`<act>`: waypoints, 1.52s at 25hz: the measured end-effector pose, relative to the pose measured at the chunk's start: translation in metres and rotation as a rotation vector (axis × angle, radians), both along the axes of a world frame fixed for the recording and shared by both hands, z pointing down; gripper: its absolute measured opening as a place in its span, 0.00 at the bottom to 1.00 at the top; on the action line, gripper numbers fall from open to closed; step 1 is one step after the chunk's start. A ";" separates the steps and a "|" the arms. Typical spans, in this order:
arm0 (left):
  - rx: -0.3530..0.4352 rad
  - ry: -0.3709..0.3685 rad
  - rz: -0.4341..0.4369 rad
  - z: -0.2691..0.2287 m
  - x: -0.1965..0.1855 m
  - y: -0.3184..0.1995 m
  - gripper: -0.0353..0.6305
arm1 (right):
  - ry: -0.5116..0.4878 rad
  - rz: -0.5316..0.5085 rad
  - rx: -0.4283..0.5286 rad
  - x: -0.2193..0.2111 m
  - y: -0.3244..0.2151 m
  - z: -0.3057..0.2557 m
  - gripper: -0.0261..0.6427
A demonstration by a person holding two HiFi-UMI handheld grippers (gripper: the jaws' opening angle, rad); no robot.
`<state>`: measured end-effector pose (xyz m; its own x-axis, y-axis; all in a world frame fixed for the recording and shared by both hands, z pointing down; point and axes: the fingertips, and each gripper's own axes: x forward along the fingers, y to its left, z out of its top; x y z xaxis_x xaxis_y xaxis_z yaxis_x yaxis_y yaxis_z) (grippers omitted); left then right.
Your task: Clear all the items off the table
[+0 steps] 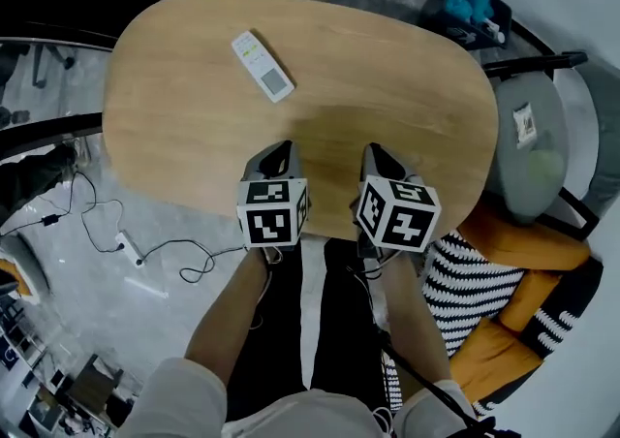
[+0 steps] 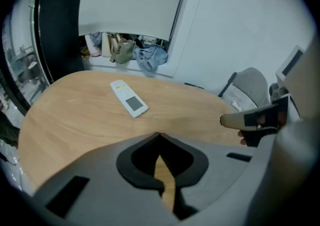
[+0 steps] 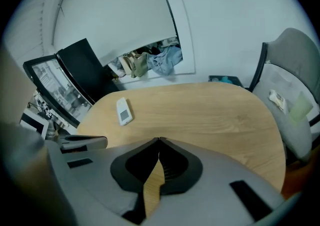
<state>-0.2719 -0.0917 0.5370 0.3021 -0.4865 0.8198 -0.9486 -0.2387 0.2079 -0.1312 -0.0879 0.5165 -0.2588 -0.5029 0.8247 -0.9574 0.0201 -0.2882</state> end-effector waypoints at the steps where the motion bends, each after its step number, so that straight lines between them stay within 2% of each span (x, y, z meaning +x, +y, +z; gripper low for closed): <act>1: -0.002 -0.001 -0.011 0.000 -0.007 -0.001 0.06 | 0.001 -0.010 -0.002 -0.006 -0.002 0.000 0.08; 8: 0.002 -0.003 -0.057 0.000 -0.042 -0.012 0.06 | 0.003 -0.041 -0.008 -0.037 -0.014 0.002 0.08; 14: 0.010 -0.067 -0.106 0.005 -0.058 -0.030 0.07 | -0.004 -0.019 -0.017 -0.044 -0.022 0.006 0.08; 17: 0.016 -0.060 -0.137 0.007 -0.059 -0.043 0.08 | -0.005 -0.008 -0.023 -0.042 -0.026 0.010 0.08; 20: 0.022 -0.044 -0.160 0.008 -0.057 -0.060 0.27 | -0.006 0.004 -0.026 -0.040 -0.031 0.014 0.08; 24: 0.042 -0.030 -0.196 0.010 -0.060 -0.090 0.35 | -0.007 0.022 -0.035 -0.040 -0.039 0.018 0.08; 28: 0.049 -0.032 -0.262 0.016 -0.063 -0.121 0.49 | -0.010 0.030 -0.045 -0.038 -0.044 0.021 0.08; 33: 0.040 -0.003 -0.347 0.025 -0.059 -0.153 0.52 | -0.005 0.050 -0.060 -0.026 -0.048 0.027 0.08; 38: 0.002 -0.051 -0.383 0.038 -0.056 -0.167 0.53 | -0.012 0.074 -0.087 -0.019 -0.044 0.038 0.08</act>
